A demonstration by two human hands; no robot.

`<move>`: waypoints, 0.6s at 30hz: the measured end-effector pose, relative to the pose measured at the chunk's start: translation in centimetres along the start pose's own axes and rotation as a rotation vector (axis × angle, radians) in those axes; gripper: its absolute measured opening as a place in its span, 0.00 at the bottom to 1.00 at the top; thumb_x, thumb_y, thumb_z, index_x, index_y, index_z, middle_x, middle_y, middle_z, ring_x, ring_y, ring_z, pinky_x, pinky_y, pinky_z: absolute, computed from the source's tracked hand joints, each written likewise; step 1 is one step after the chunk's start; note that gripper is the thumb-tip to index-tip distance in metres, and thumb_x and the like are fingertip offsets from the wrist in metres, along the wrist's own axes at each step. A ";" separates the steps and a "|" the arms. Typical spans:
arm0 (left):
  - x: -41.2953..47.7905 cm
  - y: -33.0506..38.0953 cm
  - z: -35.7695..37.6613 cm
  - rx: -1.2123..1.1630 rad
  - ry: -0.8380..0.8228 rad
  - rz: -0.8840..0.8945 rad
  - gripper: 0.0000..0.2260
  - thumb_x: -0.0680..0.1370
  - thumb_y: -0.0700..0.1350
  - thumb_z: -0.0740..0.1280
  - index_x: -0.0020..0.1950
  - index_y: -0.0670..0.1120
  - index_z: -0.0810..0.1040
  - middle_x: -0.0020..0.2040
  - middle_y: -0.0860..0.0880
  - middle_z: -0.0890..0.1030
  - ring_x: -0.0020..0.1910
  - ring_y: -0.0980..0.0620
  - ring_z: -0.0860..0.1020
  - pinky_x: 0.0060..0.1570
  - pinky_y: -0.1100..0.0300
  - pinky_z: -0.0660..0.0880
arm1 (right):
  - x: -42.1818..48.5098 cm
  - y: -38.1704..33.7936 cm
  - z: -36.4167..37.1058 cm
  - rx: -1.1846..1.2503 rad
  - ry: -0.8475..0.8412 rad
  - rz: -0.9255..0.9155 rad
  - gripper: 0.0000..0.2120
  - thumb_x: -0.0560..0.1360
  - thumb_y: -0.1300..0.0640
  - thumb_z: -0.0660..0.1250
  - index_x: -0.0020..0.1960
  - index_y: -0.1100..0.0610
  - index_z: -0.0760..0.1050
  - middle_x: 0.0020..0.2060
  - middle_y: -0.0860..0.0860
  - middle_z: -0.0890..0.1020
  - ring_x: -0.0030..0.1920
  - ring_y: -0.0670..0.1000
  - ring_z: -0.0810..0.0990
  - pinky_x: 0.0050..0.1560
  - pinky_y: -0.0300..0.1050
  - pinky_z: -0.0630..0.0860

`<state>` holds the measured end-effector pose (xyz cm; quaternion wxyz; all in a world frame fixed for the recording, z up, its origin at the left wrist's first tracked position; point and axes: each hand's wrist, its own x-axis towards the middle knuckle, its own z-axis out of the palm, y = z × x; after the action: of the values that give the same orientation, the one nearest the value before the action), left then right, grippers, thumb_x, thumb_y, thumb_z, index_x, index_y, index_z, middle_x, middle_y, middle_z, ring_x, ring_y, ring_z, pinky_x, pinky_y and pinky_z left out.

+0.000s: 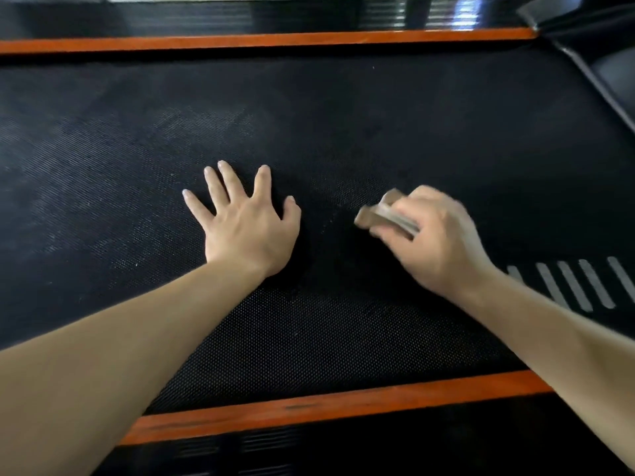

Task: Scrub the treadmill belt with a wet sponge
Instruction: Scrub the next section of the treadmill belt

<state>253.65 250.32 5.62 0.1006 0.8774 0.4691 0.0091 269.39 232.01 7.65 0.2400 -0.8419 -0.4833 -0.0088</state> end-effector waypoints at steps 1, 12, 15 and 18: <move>0.0 0.0 0.0 -0.001 0.003 0.002 0.29 0.82 0.64 0.48 0.81 0.54 0.53 0.83 0.36 0.45 0.82 0.37 0.39 0.76 0.31 0.36 | -0.3 0.1 -0.1 0.024 -0.068 -0.035 0.18 0.76 0.38 0.68 0.45 0.53 0.81 0.37 0.47 0.73 0.38 0.52 0.75 0.45 0.53 0.75; -0.1 -0.2 -0.3 -0.053 0.016 0.091 0.30 0.82 0.63 0.49 0.83 0.56 0.51 0.84 0.39 0.43 0.82 0.41 0.37 0.77 0.36 0.34 | 6.2 0.6 1.3 -0.040 -0.017 -0.095 0.12 0.77 0.44 0.70 0.47 0.53 0.79 0.39 0.50 0.74 0.39 0.53 0.74 0.44 0.50 0.71; 0.0 -0.2 -0.4 -0.048 0.001 0.163 0.30 0.82 0.63 0.48 0.84 0.57 0.50 0.84 0.43 0.43 0.82 0.44 0.36 0.78 0.40 0.34 | 8.1 1.6 0.4 -0.030 -0.005 -0.093 0.09 0.76 0.45 0.70 0.49 0.50 0.83 0.38 0.49 0.75 0.40 0.52 0.74 0.45 0.50 0.73; 0.1 -0.3 -0.4 -0.050 -0.018 0.162 0.30 0.82 0.64 0.47 0.84 0.57 0.49 0.84 0.44 0.43 0.82 0.44 0.36 0.78 0.40 0.34 | 13.5 3.4 0.7 -0.097 0.125 0.219 0.12 0.76 0.41 0.65 0.49 0.47 0.80 0.43 0.50 0.81 0.47 0.56 0.80 0.50 0.53 0.76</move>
<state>253.42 250.62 5.92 0.1253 0.9097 0.3953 0.0211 279.22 241.84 9.03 0.2283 -0.8981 -0.3714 -0.0584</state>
